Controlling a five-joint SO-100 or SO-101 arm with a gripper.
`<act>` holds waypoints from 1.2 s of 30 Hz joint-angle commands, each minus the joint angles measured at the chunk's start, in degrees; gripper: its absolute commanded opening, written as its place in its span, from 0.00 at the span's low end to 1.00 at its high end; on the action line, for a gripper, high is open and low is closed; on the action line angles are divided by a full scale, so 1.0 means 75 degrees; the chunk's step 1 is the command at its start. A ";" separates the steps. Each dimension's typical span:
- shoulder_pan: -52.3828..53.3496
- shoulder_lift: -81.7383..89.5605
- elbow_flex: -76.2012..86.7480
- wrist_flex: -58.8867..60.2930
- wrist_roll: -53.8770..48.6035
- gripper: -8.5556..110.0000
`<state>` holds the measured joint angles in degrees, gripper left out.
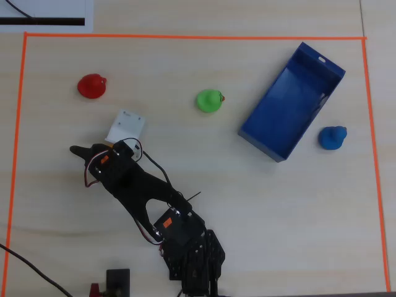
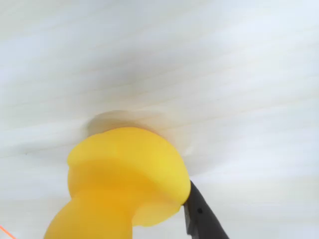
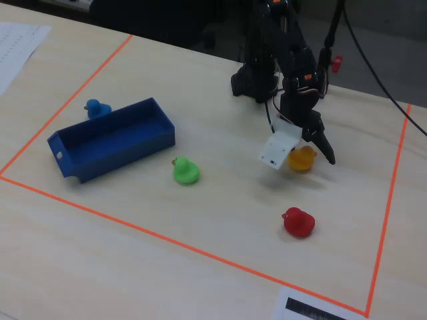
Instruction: Grasp yellow duck and put it into box.
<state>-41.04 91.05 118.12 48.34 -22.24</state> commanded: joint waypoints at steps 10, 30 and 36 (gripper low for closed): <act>0.0293 -0.0246 -0.0211 -0.0328 0.0023 0.07; 0.9563 0.2953 -0.2355 0.0387 -0.5695 0.07; 1.0547 0.2531 -0.0457 -0.2016 -0.6375 0.07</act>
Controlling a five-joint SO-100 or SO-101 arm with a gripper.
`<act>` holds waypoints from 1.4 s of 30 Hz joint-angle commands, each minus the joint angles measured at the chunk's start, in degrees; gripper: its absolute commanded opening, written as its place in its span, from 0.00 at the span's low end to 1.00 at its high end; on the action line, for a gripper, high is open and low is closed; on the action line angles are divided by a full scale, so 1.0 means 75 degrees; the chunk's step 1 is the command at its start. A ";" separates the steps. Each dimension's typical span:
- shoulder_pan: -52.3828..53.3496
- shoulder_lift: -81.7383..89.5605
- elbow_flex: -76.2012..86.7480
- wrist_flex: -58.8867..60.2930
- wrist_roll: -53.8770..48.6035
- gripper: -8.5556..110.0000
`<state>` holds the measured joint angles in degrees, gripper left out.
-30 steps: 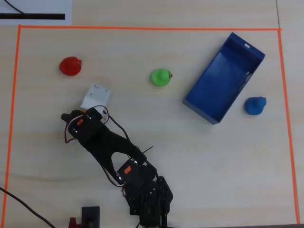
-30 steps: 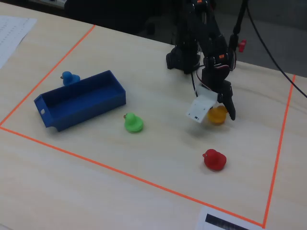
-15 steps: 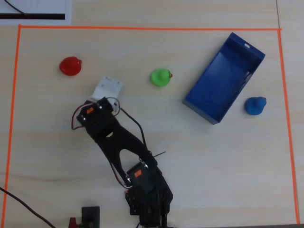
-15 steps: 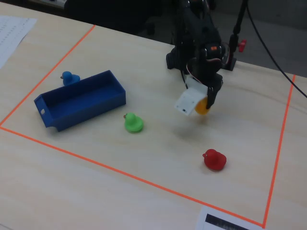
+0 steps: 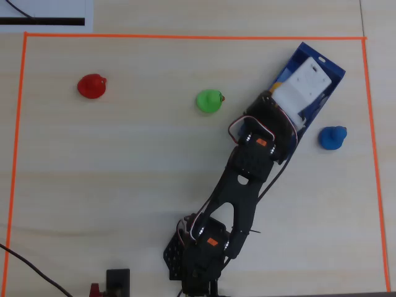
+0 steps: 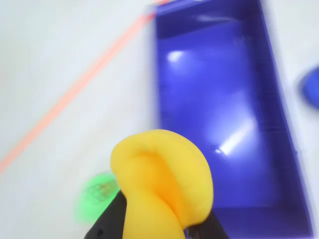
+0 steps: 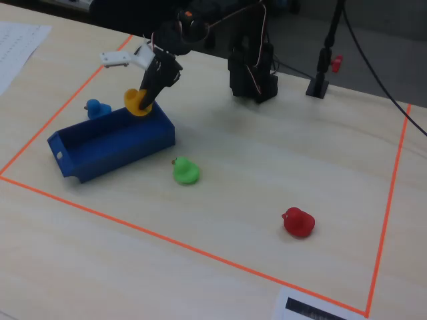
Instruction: Grasp yellow duck and put it into box.
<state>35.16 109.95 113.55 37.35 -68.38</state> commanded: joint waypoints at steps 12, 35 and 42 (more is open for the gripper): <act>0.0316 0.0117 0.0809 -0.0703 -0.0562 0.43; -0.4980 1.0629 0.7945 0.5133 0.0023 0.07; -0.4582 1.0641 0.8625 0.4969 -0.0176 0.07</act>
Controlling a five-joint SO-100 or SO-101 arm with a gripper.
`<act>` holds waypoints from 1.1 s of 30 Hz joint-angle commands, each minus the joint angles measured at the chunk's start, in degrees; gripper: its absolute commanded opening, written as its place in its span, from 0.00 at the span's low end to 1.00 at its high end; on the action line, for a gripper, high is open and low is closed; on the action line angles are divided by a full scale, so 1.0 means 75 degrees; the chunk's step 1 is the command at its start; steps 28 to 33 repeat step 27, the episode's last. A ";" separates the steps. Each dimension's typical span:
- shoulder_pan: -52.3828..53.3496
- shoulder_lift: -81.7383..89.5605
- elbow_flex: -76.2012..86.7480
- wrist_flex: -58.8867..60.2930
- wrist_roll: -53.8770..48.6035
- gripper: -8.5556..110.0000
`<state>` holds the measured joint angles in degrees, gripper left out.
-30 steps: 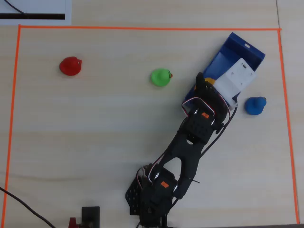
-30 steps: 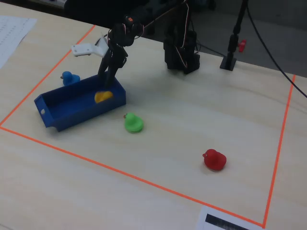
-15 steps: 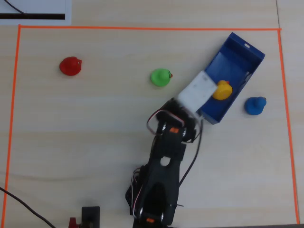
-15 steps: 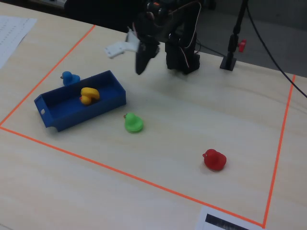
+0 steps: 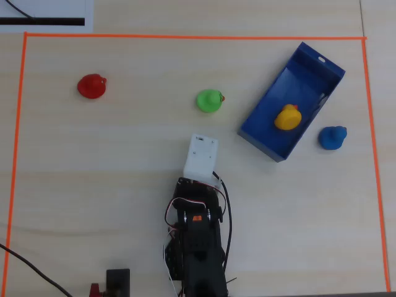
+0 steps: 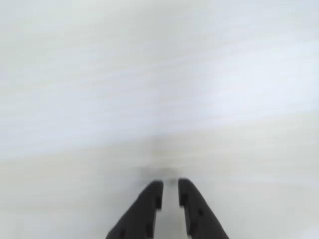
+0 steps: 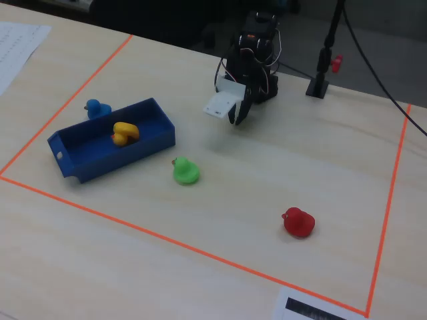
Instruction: Grasp yellow duck and put it into box.
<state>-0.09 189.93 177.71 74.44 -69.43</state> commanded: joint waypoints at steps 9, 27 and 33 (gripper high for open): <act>0.0012 -0.0023 0.0070 0.0047 0.0000 0.11; 0.0012 -0.0023 0.0070 0.0047 0.0000 0.11; 0.0012 -0.0023 0.0070 0.0047 0.0000 0.11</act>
